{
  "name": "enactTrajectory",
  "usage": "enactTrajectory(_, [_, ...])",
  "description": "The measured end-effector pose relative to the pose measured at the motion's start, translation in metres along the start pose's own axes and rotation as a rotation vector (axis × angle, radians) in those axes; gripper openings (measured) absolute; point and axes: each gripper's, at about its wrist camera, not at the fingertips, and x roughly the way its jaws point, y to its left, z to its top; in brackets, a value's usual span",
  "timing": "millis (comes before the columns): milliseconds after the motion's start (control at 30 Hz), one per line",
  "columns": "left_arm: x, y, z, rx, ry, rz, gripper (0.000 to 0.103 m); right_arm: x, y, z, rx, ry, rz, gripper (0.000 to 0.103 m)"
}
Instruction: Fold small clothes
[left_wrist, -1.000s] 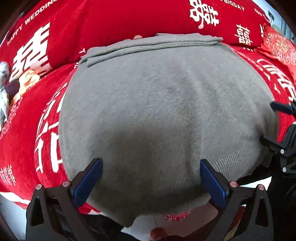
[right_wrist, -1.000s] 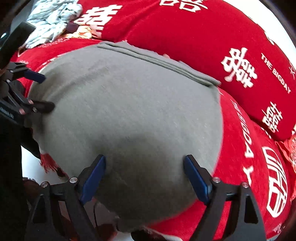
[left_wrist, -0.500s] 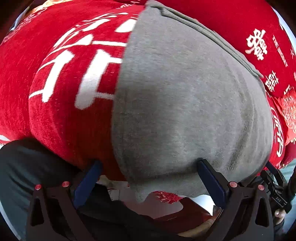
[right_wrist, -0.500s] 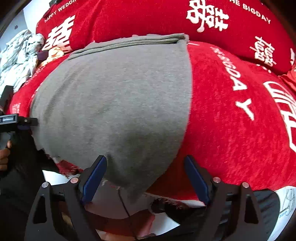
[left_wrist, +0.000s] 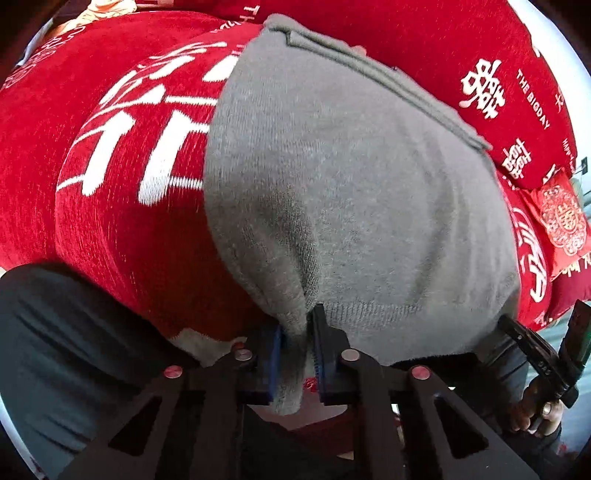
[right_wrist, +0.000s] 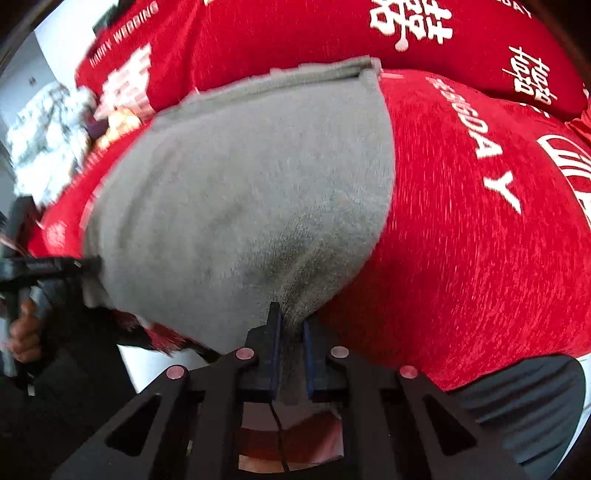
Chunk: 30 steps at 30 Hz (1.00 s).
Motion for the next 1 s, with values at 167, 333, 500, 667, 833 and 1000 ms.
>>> enactTrajectory(167, [-0.025,-0.01,0.015,0.035,-0.088,-0.03,0.016,-0.024,0.0,0.021,0.002,-0.094,0.074,0.011])
enactTrajectory(333, [-0.038,-0.03,0.054,0.083,-0.163,-0.032,0.016,-0.026,0.001,0.055,-0.004,-0.169,0.08,0.011])
enactTrajectory(500, [-0.023,-0.036,0.107,0.084,-0.187,-0.027,0.016,-0.008,-0.006,0.093,0.048,-0.215,0.068,0.01])
enactTrajectory(667, [0.004,-0.029,0.124,0.052,-0.148,-0.047,0.017,0.034,-0.017,0.11,0.084,-0.148,0.034,0.01])
enactTrajectory(833, [-0.008,-0.027,0.112,0.048,-0.159,-0.075,0.082,0.039,-0.025,0.102,0.122,-0.125,0.07,0.017])
enactTrajectory(1000, [-0.02,-0.021,0.088,0.056,-0.198,-0.05,0.091,0.016,-0.028,0.08,0.125,-0.177,0.073,0.06])
